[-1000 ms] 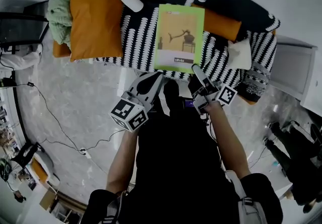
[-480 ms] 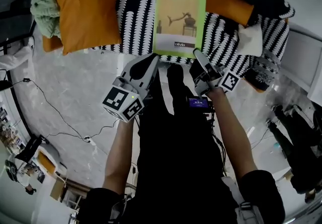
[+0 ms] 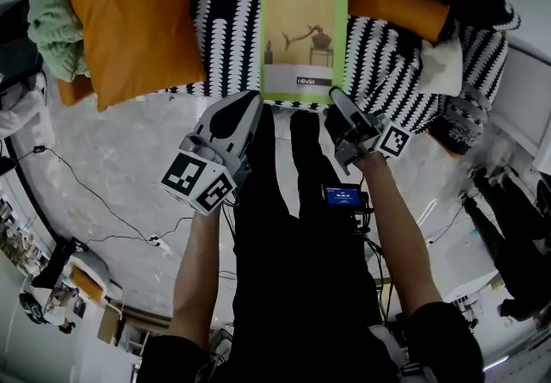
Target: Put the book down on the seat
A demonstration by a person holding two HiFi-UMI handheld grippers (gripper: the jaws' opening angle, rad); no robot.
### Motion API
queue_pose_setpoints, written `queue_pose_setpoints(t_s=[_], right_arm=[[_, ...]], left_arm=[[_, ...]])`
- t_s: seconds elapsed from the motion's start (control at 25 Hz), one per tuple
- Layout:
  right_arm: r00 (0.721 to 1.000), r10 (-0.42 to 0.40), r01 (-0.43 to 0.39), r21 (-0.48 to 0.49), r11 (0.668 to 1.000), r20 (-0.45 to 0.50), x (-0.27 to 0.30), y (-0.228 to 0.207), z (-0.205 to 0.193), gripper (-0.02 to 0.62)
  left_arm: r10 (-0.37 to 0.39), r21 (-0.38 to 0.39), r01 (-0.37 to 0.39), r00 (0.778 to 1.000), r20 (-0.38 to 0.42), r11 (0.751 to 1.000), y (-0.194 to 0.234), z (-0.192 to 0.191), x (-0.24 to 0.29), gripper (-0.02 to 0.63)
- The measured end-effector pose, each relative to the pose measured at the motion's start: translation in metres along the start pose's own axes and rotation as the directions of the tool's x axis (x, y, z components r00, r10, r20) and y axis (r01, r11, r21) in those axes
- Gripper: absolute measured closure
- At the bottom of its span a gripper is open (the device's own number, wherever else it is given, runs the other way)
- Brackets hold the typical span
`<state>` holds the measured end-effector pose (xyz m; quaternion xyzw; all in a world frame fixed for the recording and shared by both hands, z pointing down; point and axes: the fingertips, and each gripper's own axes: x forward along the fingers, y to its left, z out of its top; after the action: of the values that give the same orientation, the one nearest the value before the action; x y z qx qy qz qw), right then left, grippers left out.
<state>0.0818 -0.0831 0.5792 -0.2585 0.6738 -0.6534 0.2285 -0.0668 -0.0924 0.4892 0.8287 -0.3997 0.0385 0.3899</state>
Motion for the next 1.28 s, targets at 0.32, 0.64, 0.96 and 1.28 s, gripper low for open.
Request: queue_pose_setpoints(t_s=[0.32,0.64,0.96,1.28], right_arm=[[0.999,-0.017,0.018,0.013,1.000,-0.041,0.040,-0.030,-0.011,0.437],[0.996,-0.046,0.048,0.016,0.999,-0.081,0.076,-0.068,-0.027,0.437],[0.991,-0.066,0.070,0.025,0.997,-0.114,0.089,-0.096,-0.033,0.437],[0.985,-0.081,0.084,0.017,0.996,-0.153,0.122,-0.148,-0.037,0.437]], left_arm=[[-0.009,-0.008,0.009,1.000,-0.013,1.000,0.038,-0.003,0.004,0.594],[0.002,-0.014,-0.003,1.000,-0.029,1.000,0.075,-0.008,0.004,0.594],[0.013,-0.014,-0.014,0.999,-0.044,1.000,0.092,-0.015,0.012,0.594],[0.012,0.013,-0.011,0.997,-0.075,1.000,0.140,-0.019,0.024,0.594]])
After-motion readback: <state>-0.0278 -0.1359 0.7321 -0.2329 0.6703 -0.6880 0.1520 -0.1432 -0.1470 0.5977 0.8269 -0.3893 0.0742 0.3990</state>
